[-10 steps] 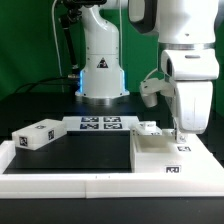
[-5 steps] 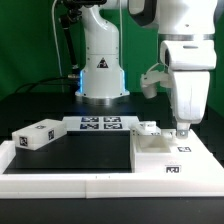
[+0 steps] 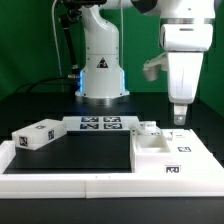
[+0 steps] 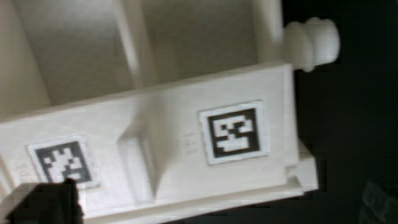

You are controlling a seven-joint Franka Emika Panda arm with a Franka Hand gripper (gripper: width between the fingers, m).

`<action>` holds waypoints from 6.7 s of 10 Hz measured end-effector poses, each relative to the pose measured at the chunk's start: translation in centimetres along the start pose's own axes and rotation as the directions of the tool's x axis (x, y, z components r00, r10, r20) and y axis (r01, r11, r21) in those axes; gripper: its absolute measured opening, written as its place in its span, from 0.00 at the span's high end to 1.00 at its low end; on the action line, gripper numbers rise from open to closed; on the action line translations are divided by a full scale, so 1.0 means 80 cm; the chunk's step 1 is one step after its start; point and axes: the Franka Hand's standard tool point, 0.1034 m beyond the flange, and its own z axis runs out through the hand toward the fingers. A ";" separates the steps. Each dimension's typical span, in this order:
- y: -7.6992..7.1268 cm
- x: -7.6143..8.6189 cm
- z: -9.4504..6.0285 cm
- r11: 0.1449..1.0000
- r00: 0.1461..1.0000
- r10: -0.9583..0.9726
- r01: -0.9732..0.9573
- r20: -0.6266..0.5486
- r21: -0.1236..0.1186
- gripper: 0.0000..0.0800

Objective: Assemble cabinet

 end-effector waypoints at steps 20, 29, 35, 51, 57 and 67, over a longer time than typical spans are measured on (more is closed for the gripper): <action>-0.122 -0.074 0.018 0.868 0.871 -0.491 0.488 -0.016 -0.092 0.00; -0.181 -0.081 0.087 0.867 0.864 -0.498 0.497 -0.072 -0.033 0.00; -0.185 -0.084 0.098 0.872 0.869 -0.488 0.488 -0.080 -0.020 0.16; -0.156 -0.107 0.058 0.955 0.957 -0.290 0.290 -0.005 0.061 0.91; -0.118 -0.112 0.041 0.957 0.960 -0.280 0.277 0.021 0.090 0.91; -0.097 -0.104 0.045 0.972 0.972 -0.235 0.235 -0.002 0.031 0.91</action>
Offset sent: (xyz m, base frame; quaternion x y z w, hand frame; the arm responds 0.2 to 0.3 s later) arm -0.0454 -0.0021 -0.0059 0.0261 0.0303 -0.1302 0.9907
